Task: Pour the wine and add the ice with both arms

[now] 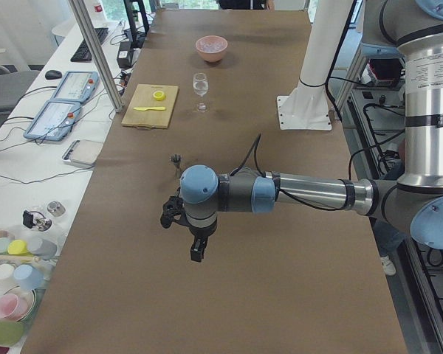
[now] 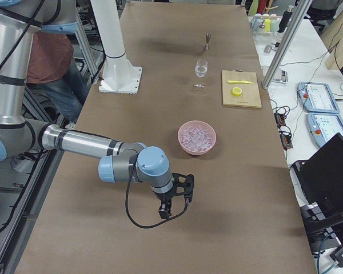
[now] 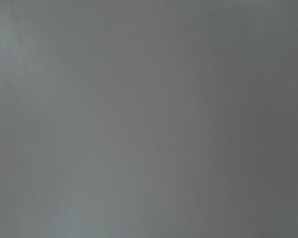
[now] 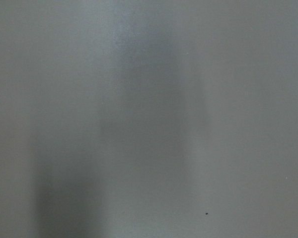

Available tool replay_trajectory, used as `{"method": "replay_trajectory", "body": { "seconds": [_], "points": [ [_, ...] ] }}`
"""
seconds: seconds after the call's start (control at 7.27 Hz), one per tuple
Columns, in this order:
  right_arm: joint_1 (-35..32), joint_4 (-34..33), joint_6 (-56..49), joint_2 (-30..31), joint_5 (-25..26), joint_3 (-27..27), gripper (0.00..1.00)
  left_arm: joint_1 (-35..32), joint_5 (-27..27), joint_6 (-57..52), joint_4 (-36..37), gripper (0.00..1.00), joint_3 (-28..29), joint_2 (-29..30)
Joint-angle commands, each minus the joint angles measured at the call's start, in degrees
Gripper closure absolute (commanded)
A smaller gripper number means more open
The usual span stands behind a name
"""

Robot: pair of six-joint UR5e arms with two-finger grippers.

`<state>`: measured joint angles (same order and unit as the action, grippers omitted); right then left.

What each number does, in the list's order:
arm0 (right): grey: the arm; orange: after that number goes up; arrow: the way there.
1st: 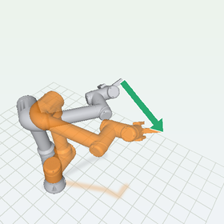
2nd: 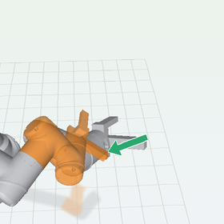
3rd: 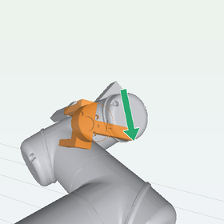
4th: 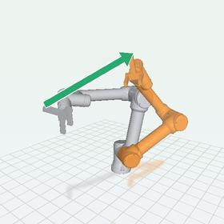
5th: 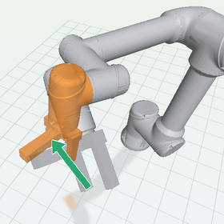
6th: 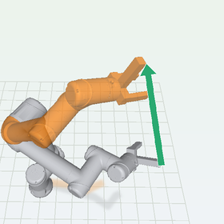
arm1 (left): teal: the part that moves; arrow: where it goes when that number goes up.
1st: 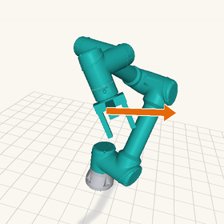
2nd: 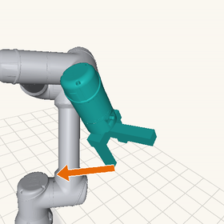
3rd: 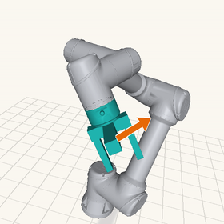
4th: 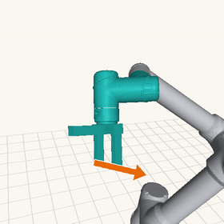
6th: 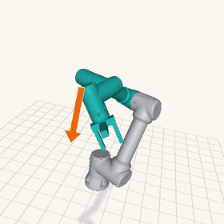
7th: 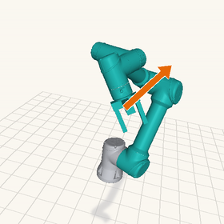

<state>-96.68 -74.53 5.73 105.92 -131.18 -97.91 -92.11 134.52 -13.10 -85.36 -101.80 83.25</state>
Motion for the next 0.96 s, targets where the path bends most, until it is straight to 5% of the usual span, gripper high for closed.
{"method": "replay_trajectory", "body": {
  "seconds": [0.0,0.83],
  "points": [
    [0.00,0.00,0.16,-0.01,0.05,-0.09,0.00,0.00,-0.05,0.00,0.20,0.02,0.46,-0.02],
    [-0.09,0.00,0.51,-0.27,0.14,-0.53,0.00,0.00,-0.48,-0.52,-0.24,0.02,1.43,-0.02]
  ]
}}
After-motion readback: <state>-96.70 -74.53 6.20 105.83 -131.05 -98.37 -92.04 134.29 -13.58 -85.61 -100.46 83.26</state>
